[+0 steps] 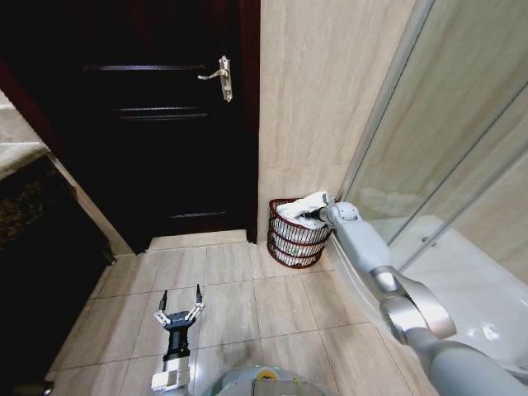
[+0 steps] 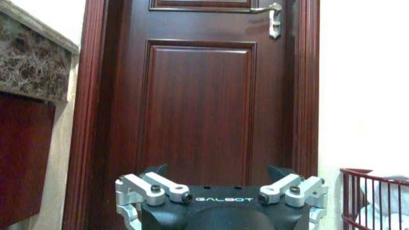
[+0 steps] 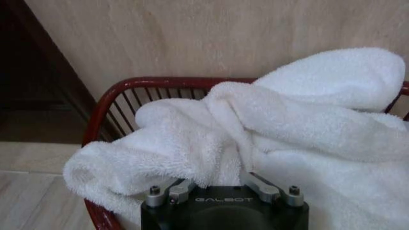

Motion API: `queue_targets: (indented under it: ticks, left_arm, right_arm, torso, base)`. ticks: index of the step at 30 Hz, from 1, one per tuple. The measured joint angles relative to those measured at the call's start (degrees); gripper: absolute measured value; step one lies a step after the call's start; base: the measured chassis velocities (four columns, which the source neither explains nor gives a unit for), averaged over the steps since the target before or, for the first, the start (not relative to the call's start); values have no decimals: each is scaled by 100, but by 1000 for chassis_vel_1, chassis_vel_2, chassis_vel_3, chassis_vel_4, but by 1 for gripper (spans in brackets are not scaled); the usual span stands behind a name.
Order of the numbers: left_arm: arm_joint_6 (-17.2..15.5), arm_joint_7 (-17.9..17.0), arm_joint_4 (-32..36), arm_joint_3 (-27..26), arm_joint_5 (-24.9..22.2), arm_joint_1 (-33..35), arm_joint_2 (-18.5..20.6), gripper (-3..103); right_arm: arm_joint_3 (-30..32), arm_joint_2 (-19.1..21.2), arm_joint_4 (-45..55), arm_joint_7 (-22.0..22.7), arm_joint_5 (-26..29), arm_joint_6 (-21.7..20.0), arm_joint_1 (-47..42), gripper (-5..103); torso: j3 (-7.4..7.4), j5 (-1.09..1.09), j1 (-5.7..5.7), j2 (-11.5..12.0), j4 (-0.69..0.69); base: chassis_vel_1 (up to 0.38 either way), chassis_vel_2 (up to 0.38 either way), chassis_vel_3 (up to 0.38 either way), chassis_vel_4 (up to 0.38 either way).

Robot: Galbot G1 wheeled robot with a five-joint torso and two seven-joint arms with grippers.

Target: Discard the used towel into the hamper.

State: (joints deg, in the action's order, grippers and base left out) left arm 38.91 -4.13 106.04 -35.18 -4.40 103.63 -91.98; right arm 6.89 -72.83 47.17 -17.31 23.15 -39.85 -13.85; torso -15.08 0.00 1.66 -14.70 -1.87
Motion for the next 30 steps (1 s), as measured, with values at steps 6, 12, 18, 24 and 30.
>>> queue_targets:
  ticks: [6,12,18,24,30]
  left_arm:
    - [-36,0,1,32,13,-38,25,100]
    - [-82,25,-18,151,73,-155,71,100]
    - [-109,40,44,226,109,-194,91,100]
    - [-98,48,91,244,114,-176,95,100]
    - [-54,47,106,238,112,-128,93,100]
  right_arm:
    - [103,227,979,725,467,284,-304,27]
    - [335,601,2579,1666,928,888,-1166,54]
    - [736,915,3648,1832,1255,692,-1814,76]
    - [1175,1076,4528,1966,1307,1023,-2540,91]
    - [1790,762,5847,2329,437,2255,-4246,100]
  torso:
    - [-1,-3,1,-1,1]
    - [-1,-2,1,-3,2]
    - [-1,-2,1,-4,1]
    - [-2,-1,1,-5,1]
    - [-2,0,1,-5,2]
  base:
    - [0,0,0,0]
    - [0,0,0,0]
    - [0,0,0,0]
    - [0,0,0,0]
    - [0,0,0,0]
